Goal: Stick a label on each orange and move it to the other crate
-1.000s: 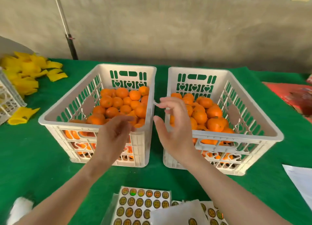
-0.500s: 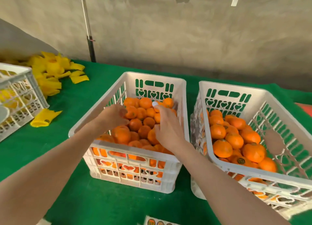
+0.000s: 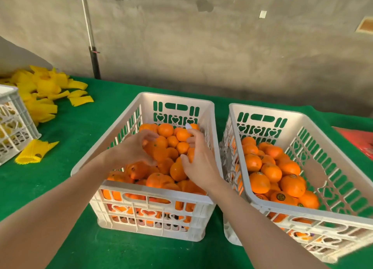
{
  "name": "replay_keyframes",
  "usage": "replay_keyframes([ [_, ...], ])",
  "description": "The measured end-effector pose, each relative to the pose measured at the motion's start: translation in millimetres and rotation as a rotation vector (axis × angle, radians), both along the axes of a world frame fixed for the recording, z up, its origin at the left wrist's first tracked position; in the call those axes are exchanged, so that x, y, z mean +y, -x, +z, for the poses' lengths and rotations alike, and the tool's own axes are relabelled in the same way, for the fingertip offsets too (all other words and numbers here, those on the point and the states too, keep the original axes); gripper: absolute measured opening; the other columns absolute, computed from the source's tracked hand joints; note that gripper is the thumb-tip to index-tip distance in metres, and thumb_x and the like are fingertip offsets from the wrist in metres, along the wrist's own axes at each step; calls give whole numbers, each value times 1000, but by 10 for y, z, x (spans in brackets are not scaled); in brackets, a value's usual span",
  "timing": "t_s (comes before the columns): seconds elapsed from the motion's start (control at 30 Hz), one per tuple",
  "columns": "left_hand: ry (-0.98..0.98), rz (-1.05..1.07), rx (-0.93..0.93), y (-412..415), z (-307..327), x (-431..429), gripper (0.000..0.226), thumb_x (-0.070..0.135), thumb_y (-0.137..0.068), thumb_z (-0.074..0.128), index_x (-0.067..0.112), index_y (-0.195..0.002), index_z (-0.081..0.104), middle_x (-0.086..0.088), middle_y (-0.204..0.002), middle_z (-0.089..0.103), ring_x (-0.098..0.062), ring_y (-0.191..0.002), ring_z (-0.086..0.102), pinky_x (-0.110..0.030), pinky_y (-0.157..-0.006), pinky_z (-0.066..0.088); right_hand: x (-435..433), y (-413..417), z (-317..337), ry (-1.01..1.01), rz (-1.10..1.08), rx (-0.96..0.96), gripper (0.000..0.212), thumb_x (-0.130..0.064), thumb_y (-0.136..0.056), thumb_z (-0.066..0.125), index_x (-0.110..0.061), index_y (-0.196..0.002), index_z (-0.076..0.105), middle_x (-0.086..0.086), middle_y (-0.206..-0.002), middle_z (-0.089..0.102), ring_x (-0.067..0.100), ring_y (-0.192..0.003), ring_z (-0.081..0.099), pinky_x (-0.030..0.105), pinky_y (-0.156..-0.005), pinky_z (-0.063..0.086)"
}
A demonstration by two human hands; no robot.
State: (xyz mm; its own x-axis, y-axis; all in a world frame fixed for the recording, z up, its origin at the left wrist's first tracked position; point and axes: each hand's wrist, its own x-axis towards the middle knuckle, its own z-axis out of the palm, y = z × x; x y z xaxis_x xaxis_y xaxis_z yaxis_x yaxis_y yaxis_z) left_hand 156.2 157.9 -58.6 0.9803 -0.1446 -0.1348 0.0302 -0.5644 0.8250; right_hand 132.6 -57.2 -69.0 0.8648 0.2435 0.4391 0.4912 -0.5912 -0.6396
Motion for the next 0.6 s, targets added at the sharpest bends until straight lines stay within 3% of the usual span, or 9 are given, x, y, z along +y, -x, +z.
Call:
replay_keyframes([
  [0.1, 421, -57, -86, 217, 141, -166, 78, -15, -60, 79, 40, -111, 55, 9, -123, 55, -25, -115, 53, -47, -88, 53, -23, 90, 73, -114, 85, 74, 84, -15, -80, 71, -40, -139, 17, -6, -132, 45, 4, -118, 46, 20, -96, 42],
  [0.2, 658, -131, -112, 411, 228, -362, 81, -15, -53, 79, 26, -119, 53, -2, -125, 58, -27, -112, 60, -40, -80, 56, -57, 240, 145, -215, 143, 95, 94, -18, -75, 76, -55, -131, 10, -8, -135, 47, -2, -121, 45, 16, -97, 41],
  [0.3, 795, -150, -67, 550, 305, -516, 76, -11, -54, 80, 17, -119, 53, -9, -126, 59, -27, -108, 63, -38, -79, 57, -132, 410, 192, -299, 135, 60, 93, -15, -75, 76, -53, -131, 13, -8, -135, 48, -3, -122, 45, 18, -100, 42],
  [0.4, 875, -175, 26, 692, 360, -680, 57, 2, -68, 74, 20, -121, 58, -12, -127, 59, -29, -110, 63, -37, -82, 57, -265, 574, 252, -390, 75, 31, 90, -17, -73, 80, -49, -129, 18, -15, -124, 54, 0, -113, 52, 18, -93, 46],
  [0.53, 973, -195, 105, 871, 358, -1041, 65, 22, -82, 72, 18, -140, 43, -14, -134, 55, -33, -120, 56, -48, -101, 46, -494, 790, 360, -488, -25, 26, 85, -19, -71, 81, -50, -126, 24, -19, -114, 58, 3, -107, 56, 15, -86, 48],
  [0.6, 1053, -123, 158, 946, 396, -1224, 65, 24, -82, 68, 17, -140, 41, -14, -137, 52, -33, -121, 55, -47, -98, 48, -663, 879, 441, -562, -13, 71, 71, -13, -76, 77, -40, -124, 33, -12, -114, 60, 7, -105, 60, 18, -83, 51],
])
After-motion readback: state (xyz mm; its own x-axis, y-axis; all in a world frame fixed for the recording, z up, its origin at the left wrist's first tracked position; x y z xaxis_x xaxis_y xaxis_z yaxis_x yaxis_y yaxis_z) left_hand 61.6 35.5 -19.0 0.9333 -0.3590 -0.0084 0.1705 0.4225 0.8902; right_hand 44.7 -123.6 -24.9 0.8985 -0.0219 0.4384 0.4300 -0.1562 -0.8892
